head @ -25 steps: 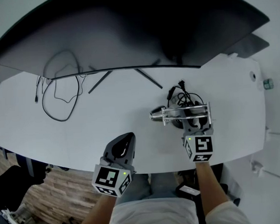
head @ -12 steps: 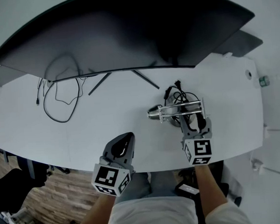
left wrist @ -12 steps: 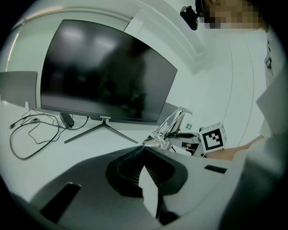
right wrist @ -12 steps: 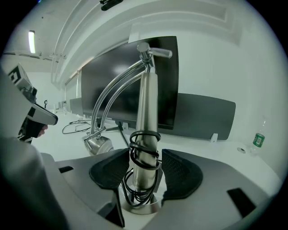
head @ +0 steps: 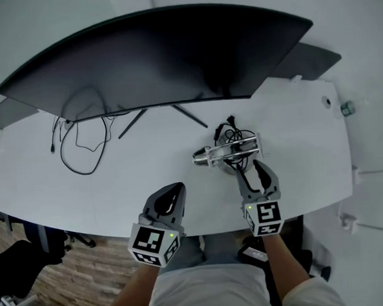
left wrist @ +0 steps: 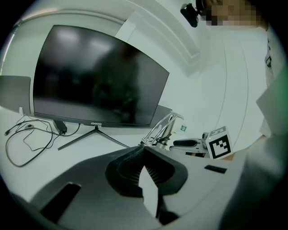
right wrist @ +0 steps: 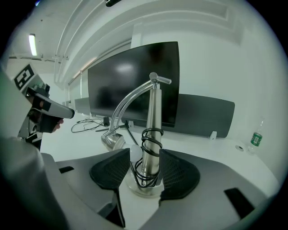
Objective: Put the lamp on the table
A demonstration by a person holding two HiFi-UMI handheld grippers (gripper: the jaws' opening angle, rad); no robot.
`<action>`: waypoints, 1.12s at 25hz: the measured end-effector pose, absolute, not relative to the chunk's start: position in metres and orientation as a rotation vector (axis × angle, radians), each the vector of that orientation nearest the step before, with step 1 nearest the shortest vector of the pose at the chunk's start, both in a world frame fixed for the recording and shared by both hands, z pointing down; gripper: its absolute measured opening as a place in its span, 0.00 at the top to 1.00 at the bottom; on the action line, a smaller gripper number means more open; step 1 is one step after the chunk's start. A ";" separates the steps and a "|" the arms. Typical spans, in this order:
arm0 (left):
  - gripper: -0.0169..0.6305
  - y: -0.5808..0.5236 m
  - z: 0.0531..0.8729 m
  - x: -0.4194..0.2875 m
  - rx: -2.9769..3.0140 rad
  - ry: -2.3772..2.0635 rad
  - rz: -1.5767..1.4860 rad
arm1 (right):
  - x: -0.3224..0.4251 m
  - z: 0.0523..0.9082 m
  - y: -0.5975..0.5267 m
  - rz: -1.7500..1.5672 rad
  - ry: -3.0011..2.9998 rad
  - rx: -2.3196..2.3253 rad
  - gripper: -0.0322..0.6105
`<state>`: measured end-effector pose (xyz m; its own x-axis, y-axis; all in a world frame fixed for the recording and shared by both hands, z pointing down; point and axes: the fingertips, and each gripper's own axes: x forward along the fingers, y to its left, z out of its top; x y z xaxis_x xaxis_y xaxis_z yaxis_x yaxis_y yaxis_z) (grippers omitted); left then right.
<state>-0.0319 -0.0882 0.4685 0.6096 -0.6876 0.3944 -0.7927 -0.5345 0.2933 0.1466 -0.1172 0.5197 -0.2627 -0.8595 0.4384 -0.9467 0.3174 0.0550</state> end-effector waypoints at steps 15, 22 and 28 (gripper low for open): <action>0.97 -0.068 0.434 -0.007 2.449 -1.133 0.294 | 0.132 0.446 -0.072 0.289 -2.296 1.592 0.83; 0.97 -0.063 0.422 0.001 2.474 -1.113 0.298 | 0.127 0.422 -0.069 0.271 -2.320 1.590 0.86; 0.97 -0.060 0.409 0.012 2.510 -1.094 0.296 | 0.127 0.407 -0.064 0.276 -2.346 1.585 0.88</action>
<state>0.0120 -0.0599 0.4092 0.6740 -0.6563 0.3390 -0.7377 -0.6221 0.2624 0.1265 -0.0636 0.4069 -0.3488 -0.8706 0.3469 -0.9274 0.3741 0.0062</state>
